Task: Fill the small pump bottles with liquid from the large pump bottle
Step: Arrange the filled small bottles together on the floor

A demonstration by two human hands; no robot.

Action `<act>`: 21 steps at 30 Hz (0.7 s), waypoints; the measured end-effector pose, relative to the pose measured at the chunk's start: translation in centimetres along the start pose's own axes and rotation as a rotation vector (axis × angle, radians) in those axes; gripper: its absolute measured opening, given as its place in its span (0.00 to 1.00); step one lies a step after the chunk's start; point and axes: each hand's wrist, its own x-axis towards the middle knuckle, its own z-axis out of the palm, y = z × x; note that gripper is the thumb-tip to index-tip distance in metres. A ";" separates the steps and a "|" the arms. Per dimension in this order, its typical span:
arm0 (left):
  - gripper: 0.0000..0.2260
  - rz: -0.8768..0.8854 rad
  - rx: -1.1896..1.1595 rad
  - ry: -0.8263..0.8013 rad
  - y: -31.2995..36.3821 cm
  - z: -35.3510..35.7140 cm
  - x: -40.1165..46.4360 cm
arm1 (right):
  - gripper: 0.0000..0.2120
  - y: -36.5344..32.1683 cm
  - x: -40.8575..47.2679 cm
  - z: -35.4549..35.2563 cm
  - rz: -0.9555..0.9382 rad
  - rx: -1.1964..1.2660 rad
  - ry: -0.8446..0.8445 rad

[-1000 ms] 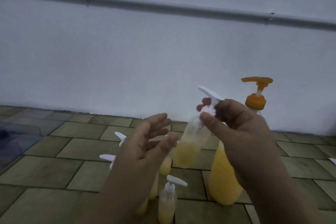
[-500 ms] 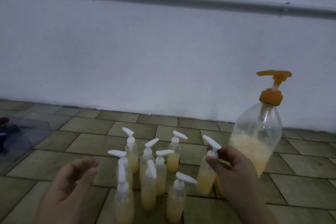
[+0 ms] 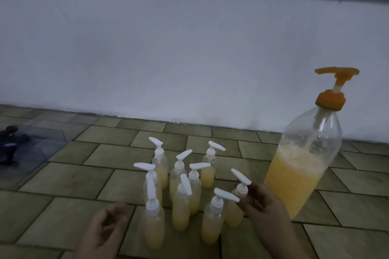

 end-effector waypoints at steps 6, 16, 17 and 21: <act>0.19 -0.172 -0.116 -0.056 -1.7 2.1 0.6 | 0.29 2.2 -0.2 0.9 0.059 -0.030 -0.054; 0.14 -0.055 0.010 0.001 -1.2 0.5 3.4 | 0.30 2.5 1.9 -1.4 -0.034 -0.320 -0.122; 0.13 -0.045 0.027 -0.014 -0.8 0.4 4.0 | 0.26 1.9 2.4 -1.6 -0.039 -0.263 -0.088; 0.15 -0.076 0.058 -0.115 -0.3 0.7 6.7 | 0.15 0.3 4.6 -0.7 0.040 0.017 -0.093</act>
